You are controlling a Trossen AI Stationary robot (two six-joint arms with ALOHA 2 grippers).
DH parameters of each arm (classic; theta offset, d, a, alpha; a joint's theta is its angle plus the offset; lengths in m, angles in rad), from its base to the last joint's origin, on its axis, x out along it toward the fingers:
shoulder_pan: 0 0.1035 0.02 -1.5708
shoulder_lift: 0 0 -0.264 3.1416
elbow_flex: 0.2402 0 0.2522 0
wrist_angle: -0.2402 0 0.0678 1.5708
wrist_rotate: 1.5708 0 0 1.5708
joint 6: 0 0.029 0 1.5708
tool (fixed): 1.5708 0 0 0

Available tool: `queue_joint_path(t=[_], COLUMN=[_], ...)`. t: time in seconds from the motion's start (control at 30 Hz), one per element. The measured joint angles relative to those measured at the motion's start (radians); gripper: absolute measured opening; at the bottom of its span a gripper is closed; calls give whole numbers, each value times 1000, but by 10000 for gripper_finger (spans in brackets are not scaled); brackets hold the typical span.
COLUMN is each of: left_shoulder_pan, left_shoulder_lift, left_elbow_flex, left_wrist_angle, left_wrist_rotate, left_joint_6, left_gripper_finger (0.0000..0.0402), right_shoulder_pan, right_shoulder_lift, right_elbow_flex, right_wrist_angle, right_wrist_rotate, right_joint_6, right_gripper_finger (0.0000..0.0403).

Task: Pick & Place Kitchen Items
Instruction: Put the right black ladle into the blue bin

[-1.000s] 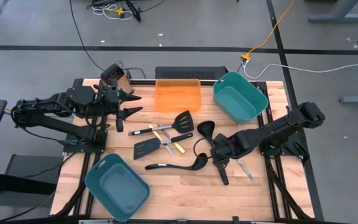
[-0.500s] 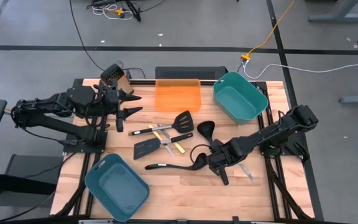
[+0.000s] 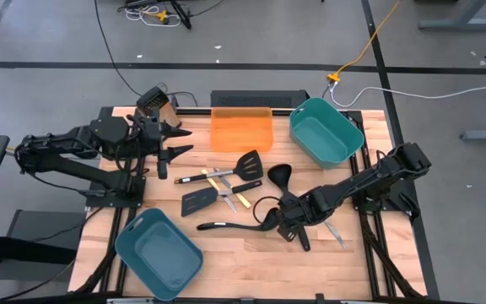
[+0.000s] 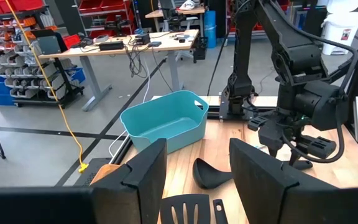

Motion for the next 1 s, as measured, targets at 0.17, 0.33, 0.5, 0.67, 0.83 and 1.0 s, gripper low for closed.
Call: queue_joint_path(t=[0.17,0.33,0.5,0.67,0.83,1.0], left_shoulder_pan=[0,0,0,0,0,0], left_shoulder_lift=[0,0,0,0,1,1], left_elbow_flex=[0,0,0,0,0,0], left_wrist_angle=[0,0,0,0,0,0], left_wrist_rotate=[0,0,0,0,0,0], left_joint_6=[0,0,0,0,0,0], left_gripper_finger=[181,181,181,181,181,181], right_shoulder_pan=[-1,-6,-16,-30,-44,-48], right_shoulder_lift=[4,5,5,5,11,44], right_elbow_flex=[-25,-83,-103,-103,-103,-104], right_wrist_angle=[-11,-13,-7,-1,8,26], right_wrist_rotate=[-8,-27,-19,27,37,36], right_joint_6=[27,55,60,79,79,79], right_gripper_finger=[215,215,215,224,229,223])
